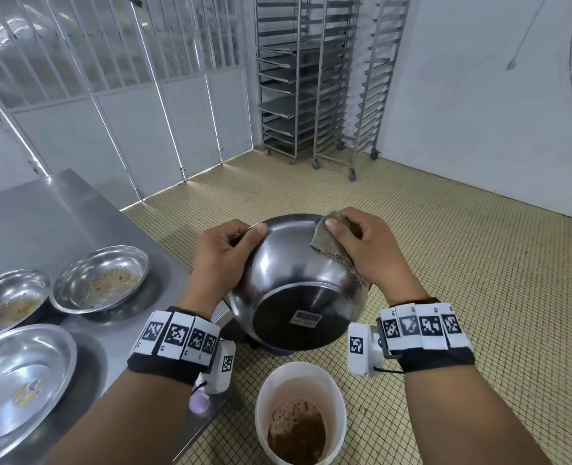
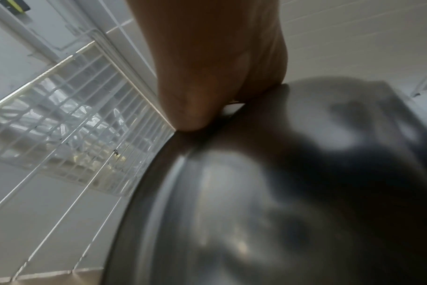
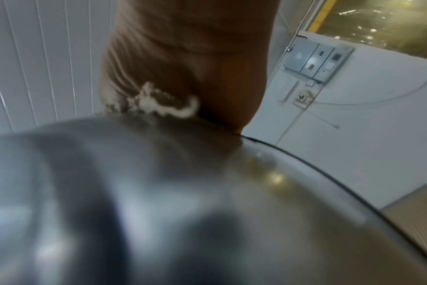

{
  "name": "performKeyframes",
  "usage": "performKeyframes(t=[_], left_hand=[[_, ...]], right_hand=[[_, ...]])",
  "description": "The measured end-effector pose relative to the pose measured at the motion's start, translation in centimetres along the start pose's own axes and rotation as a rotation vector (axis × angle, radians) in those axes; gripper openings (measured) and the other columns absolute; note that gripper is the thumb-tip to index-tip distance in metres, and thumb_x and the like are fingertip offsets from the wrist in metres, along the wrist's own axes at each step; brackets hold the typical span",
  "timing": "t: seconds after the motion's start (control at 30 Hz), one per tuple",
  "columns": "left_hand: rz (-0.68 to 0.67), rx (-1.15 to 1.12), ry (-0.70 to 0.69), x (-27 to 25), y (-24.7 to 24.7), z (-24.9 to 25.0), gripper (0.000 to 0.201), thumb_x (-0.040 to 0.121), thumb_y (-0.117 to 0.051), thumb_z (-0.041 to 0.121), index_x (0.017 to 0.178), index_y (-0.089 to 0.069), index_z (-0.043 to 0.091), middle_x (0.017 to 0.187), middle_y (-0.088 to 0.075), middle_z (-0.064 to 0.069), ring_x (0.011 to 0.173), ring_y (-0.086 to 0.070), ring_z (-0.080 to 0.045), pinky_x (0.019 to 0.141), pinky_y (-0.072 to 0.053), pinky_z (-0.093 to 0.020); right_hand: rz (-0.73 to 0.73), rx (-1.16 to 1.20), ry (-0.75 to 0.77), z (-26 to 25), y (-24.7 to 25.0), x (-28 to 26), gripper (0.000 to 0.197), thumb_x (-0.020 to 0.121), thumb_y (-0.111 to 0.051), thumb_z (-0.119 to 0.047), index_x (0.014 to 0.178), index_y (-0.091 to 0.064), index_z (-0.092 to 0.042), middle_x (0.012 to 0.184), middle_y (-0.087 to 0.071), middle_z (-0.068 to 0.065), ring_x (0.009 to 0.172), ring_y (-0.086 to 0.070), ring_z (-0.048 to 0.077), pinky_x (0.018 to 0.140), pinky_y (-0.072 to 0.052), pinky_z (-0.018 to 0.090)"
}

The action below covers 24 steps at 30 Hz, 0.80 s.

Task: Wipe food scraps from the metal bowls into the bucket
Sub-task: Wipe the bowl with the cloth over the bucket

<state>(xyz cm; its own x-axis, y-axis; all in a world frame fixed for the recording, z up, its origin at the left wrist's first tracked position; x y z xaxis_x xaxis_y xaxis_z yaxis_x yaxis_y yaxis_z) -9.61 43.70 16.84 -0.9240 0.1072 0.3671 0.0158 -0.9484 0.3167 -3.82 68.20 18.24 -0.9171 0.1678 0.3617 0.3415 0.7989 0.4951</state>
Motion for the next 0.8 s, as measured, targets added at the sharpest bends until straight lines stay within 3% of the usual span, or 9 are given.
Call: performKeyframes(t=[0.07, 0.17, 0.27, 0.37, 0.43, 0.5, 0.57, 0.67, 0.8], left_hand=[[0.022, -0.056, 0.013, 0.1, 0.2, 0.0, 0.033, 0.091, -0.075, 0.037, 0.073, -0.072, 0.009, 0.066, -0.067, -0.004, 0.057, -0.058, -0.010, 0.054, -0.046, -0.025], [0.101, -0.189, 0.093, 0.1, 1.0, -1.0, 0.030, 0.093, -0.074, 0.039, 0.069, -0.073, 0.019, 0.062, -0.067, 0.000, 0.058, -0.061, -0.014, 0.056, -0.049, -0.030], [0.127, -0.212, 0.145, 0.0, 1.2, -2.4, 0.033, 0.096, -0.072, 0.039, 0.070, -0.073, 0.018, 0.064, -0.066, -0.007, 0.062, -0.058, -0.021, 0.061, -0.047, -0.037], [0.044, -0.057, 0.098, -0.1, 0.9, -2.3, 0.034, 0.098, -0.067, 0.040, 0.075, -0.070, 0.015, 0.068, -0.067, -0.010, 0.061, -0.058, -0.016, 0.061, -0.047, -0.036], [-0.035, 0.032, 0.047, 0.2, 0.8, -1.5, 0.031, 0.098, -0.067, 0.040, 0.076, -0.068, 0.018, 0.065, -0.066, 0.001, 0.058, -0.056, -0.006, 0.059, -0.046, -0.025], [-0.096, 0.109, 0.000, 0.5, 0.6, -0.7, 0.029, 0.099, -0.067, 0.037, 0.073, -0.066, 0.022, 0.060, -0.061, 0.011, 0.057, -0.053, 0.001, 0.054, -0.040, -0.012], [-0.112, 0.131, -0.027, 0.9, 0.3, -0.3, 0.032, 0.099, -0.066, 0.036, 0.073, -0.065, 0.019, 0.060, -0.059, 0.009, 0.056, -0.051, 0.000, 0.053, -0.038, -0.013], [-0.116, 0.104, -0.043, 0.9, 0.3, -0.2, 0.035, 0.099, -0.066, 0.035, 0.072, -0.065, 0.014, 0.058, -0.058, 0.008, 0.055, -0.048, -0.002, 0.053, -0.038, -0.016], [-0.113, 0.045, -0.057, 0.3, -0.4, 0.2, 0.033, 0.097, -0.070, 0.032, 0.067, -0.064, 0.022, 0.056, -0.059, 0.013, 0.053, -0.051, -0.001, 0.054, -0.039, -0.014]], right_hand=[[0.033, 0.050, -0.007, 0.2, -0.1, -0.1, 0.017, 0.101, -0.061, -0.039, 0.094, -0.072, -0.029, 0.080, -0.068, -0.011, 0.074, -0.060, 0.006, 0.068, -0.044, 0.021], [0.132, 0.325, -0.159, 1.9, -0.2, -1.3, 0.019, 0.102, -0.059, -0.036, 0.098, -0.075, -0.025, 0.085, -0.072, -0.005, 0.075, -0.064, 0.007, 0.074, -0.051, 0.031], [0.154, 0.445, -0.240, 3.2, -0.7, -2.3, 0.024, 0.102, -0.056, -0.036, 0.100, -0.076, -0.022, 0.088, -0.074, -0.005, 0.078, -0.066, 0.011, 0.077, -0.053, 0.037], [0.158, 0.422, -0.239, 3.5, -0.5, -2.3, 0.025, 0.102, -0.056, -0.037, 0.098, -0.076, -0.022, 0.084, -0.073, -0.005, 0.075, -0.064, 0.011, 0.075, -0.051, 0.035], [0.128, 0.364, -0.202, 3.3, -0.3, -2.0, 0.023, 0.101, -0.058, -0.038, 0.094, -0.074, -0.024, 0.080, -0.071, -0.006, 0.072, -0.062, 0.006, 0.069, -0.049, 0.026], [0.090, 0.279, -0.163, 2.8, -0.4, -1.7, 0.019, 0.101, -0.059, -0.038, 0.090, -0.071, -0.028, 0.071, -0.067, -0.016, 0.064, -0.057, -0.002, 0.063, -0.044, 0.018], [0.087, 0.207, -0.120, 2.3, -0.3, -1.4, 0.019, 0.102, -0.060, -0.036, 0.085, -0.068, -0.032, 0.068, -0.063, -0.022, 0.061, -0.054, -0.005, 0.060, -0.040, 0.015], [0.080, 0.049, -0.009, 1.1, 0.2, -1.1, 0.018, 0.102, -0.058, -0.037, 0.087, -0.067, -0.033, 0.074, -0.065, -0.016, 0.067, -0.056, 0.002, 0.062, -0.042, 0.020], [0.026, -0.054, 0.031, 0.1, -0.1, -1.0, 0.018, 0.101, -0.059, -0.040, 0.096, -0.070, -0.028, 0.081, -0.068, -0.011, 0.074, -0.060, 0.008, 0.067, -0.045, 0.024]])
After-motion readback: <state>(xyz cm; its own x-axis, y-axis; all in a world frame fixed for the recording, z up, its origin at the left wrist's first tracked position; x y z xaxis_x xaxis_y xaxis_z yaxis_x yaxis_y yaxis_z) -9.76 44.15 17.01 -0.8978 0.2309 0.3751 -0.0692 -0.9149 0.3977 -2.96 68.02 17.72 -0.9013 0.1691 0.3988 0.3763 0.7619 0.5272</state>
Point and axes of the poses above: each hand's wrist, its own x-axis towards the middle knuckle, its own y-axis out of the back of the hand, z = x × y, the point moved 3 cm from there along x, towards the middle knuckle
